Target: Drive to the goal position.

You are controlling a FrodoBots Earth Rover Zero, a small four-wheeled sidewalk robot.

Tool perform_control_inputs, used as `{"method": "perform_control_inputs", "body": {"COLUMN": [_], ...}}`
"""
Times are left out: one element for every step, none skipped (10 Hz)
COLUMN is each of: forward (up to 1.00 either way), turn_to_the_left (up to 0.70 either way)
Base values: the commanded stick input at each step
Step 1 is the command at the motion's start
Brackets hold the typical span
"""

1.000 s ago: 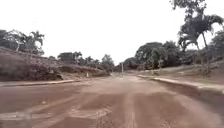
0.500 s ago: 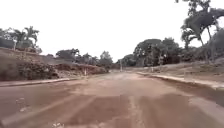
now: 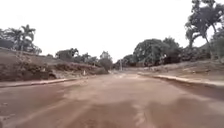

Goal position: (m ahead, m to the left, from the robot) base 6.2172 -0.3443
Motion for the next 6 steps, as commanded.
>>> {"method": "perform_control_inputs", "body": {"forward": [1.00,1.00,1.00,1.00,1.00,1.00], "turn_to_the_left": [0.00,0.00,0.00,0.00,0.00,0.00]}}
